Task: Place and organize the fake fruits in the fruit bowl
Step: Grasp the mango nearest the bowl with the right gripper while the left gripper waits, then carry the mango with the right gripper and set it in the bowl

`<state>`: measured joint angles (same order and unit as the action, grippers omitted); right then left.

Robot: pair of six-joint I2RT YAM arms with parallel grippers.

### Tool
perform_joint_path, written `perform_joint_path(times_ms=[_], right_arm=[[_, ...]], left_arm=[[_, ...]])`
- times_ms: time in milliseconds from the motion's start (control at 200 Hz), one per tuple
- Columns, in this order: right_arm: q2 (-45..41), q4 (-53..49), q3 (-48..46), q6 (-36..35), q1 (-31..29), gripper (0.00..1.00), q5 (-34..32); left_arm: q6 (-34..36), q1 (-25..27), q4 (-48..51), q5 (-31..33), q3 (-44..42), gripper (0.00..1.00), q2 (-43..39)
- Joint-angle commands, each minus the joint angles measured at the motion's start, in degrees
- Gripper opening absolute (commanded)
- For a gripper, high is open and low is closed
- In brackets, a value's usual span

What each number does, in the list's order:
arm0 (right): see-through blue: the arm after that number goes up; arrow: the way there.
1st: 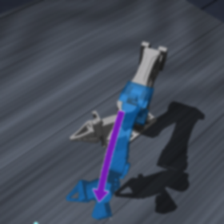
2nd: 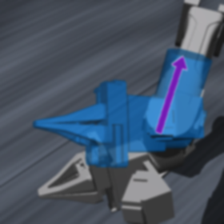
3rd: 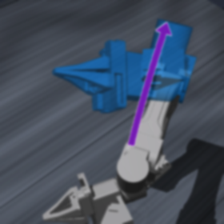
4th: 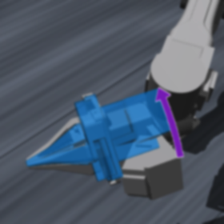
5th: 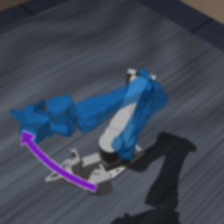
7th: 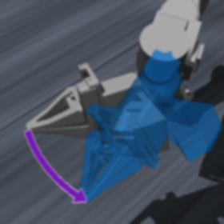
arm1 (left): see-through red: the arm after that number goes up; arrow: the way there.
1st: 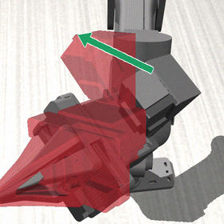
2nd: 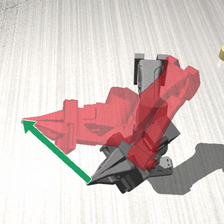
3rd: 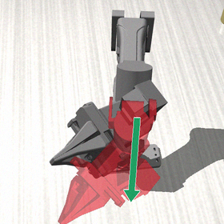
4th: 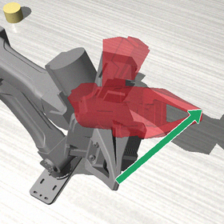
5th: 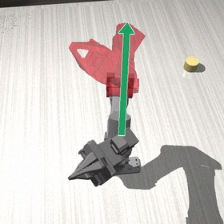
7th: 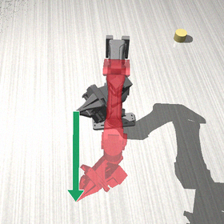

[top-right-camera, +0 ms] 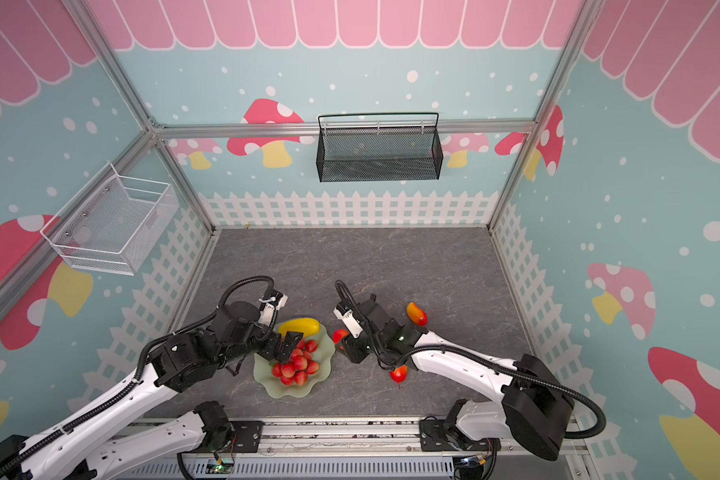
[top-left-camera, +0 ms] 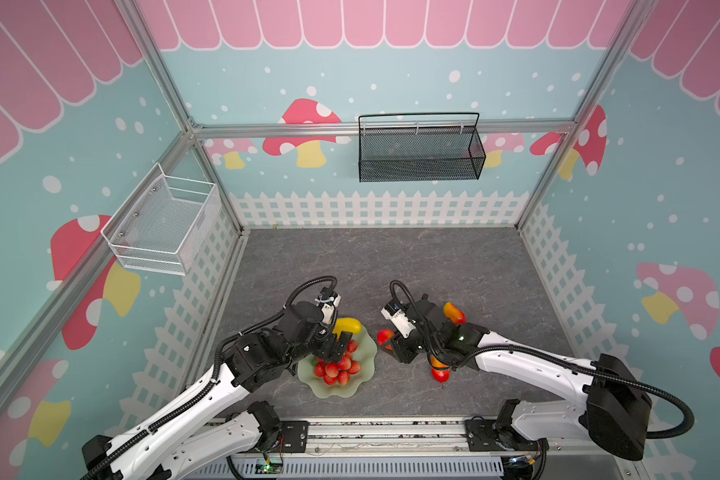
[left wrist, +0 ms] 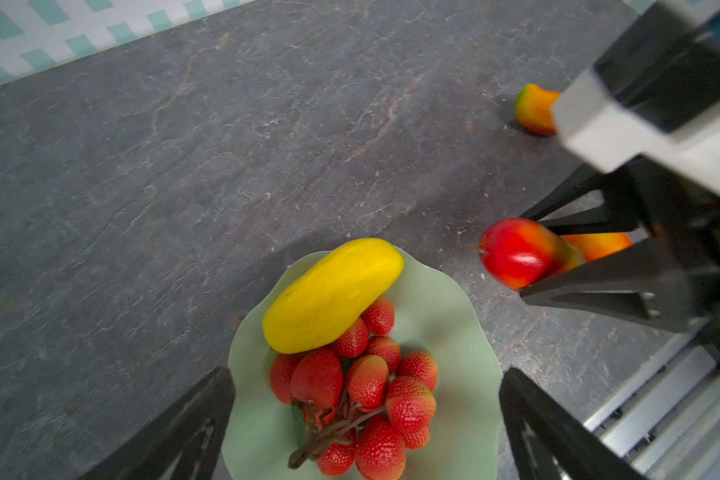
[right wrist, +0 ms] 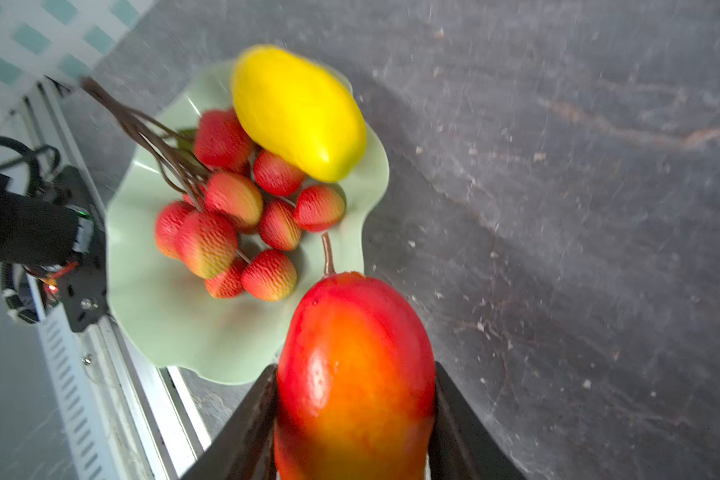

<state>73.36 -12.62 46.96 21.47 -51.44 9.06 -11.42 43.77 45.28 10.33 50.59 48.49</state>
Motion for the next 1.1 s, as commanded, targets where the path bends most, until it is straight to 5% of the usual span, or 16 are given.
perform_joint_path(times_ms=[0, 415, 1091], right_arm=[[1.6, 0.55, 2.7, -0.54, -0.33, 0.43, 3.09], [12.81, 7.16, 7.09, 1.56, -2.85, 0.43, 10.41], [24.03, 2.44, 14.46, 0.38, -4.36, 0.48, 7.48]], left_arm=[[-1.63, -2.58, 1.05, 0.1, -0.19, 1.0, -1.84], [-1.76, -4.3, 0.9, -1.67, -1.72, 1.0, -4.58], [-1.41, -4.7, 0.39, -2.54, -2.14, 1.0, -4.32]])
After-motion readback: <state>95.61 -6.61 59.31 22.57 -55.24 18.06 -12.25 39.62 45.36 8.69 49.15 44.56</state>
